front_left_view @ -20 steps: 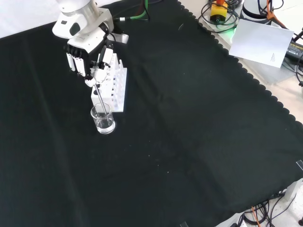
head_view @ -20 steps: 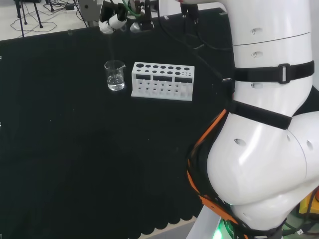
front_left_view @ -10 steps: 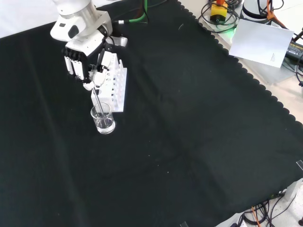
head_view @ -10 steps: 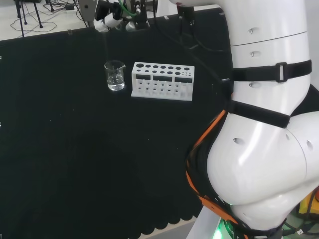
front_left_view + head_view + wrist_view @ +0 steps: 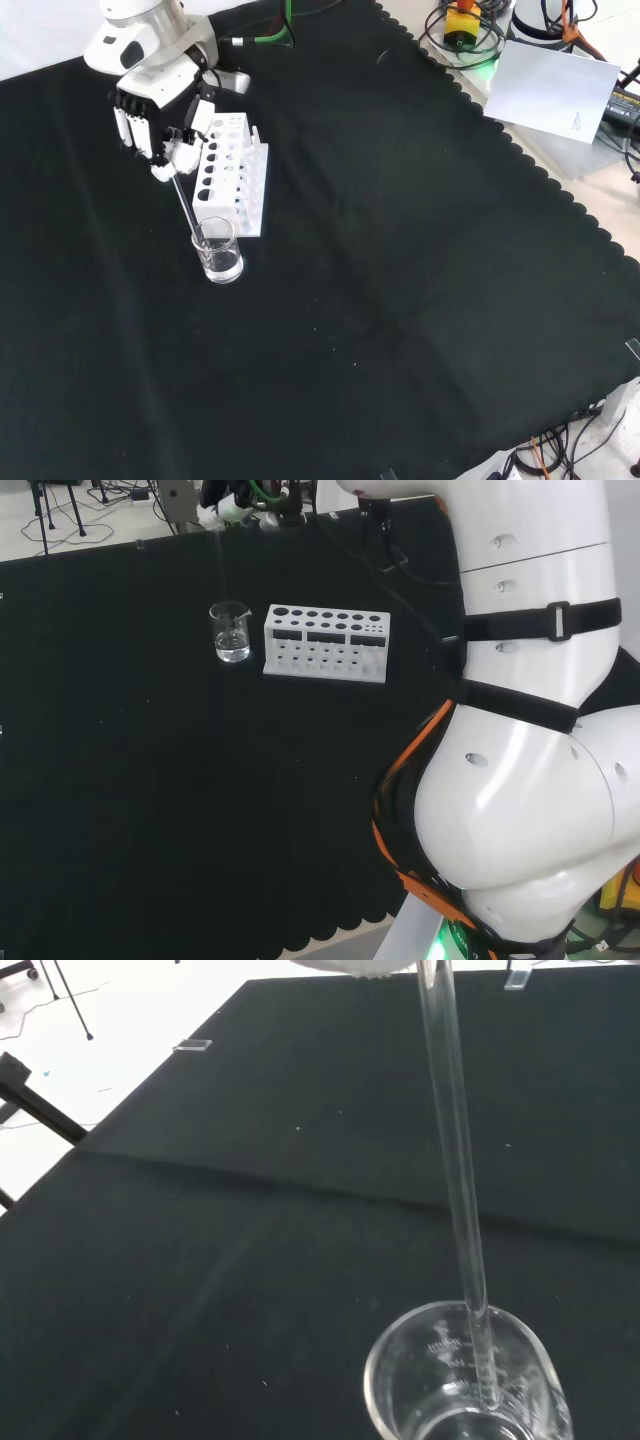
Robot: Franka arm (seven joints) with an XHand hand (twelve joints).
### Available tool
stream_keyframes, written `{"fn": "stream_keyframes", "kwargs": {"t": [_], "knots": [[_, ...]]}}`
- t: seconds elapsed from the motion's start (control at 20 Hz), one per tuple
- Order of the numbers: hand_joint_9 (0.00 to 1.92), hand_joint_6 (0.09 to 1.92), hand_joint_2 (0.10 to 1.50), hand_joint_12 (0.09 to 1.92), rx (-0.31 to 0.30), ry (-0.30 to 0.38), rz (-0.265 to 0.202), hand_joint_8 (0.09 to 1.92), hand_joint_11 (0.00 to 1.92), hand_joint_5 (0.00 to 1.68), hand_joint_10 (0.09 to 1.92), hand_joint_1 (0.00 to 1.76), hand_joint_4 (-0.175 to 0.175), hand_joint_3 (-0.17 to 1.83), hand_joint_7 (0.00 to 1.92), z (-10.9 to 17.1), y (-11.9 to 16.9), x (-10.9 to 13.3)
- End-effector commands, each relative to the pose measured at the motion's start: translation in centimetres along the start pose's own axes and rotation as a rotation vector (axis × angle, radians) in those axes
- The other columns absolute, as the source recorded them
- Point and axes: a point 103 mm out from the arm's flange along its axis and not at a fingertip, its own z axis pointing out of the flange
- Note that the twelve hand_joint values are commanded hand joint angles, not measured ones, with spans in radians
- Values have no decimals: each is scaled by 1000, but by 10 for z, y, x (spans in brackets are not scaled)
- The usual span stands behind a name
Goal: Stir in the beaker to the left of the white test tube rack with the glass rod.
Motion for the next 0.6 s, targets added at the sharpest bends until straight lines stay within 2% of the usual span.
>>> {"fn": "stream_keyframes", "kwargs": {"t": [0.05, 0.3, 0.6], "knots": [[1757, 285, 1122, 756, 12, -7, 66, 1059, 1203, 1232, 640, 1301, -175, -175, 1156, 1, -40, -18], [1759, 284, 1122, 755, 23, -15, 60, 1059, 1203, 1232, 642, 1301, -175, -175, 1156, 4, -41, -7], [1760, 284, 1122, 756, 21, 0, 1, 1059, 1205, 1232, 643, 1301, -175, -175, 1155, 7, -33, 32]]}}
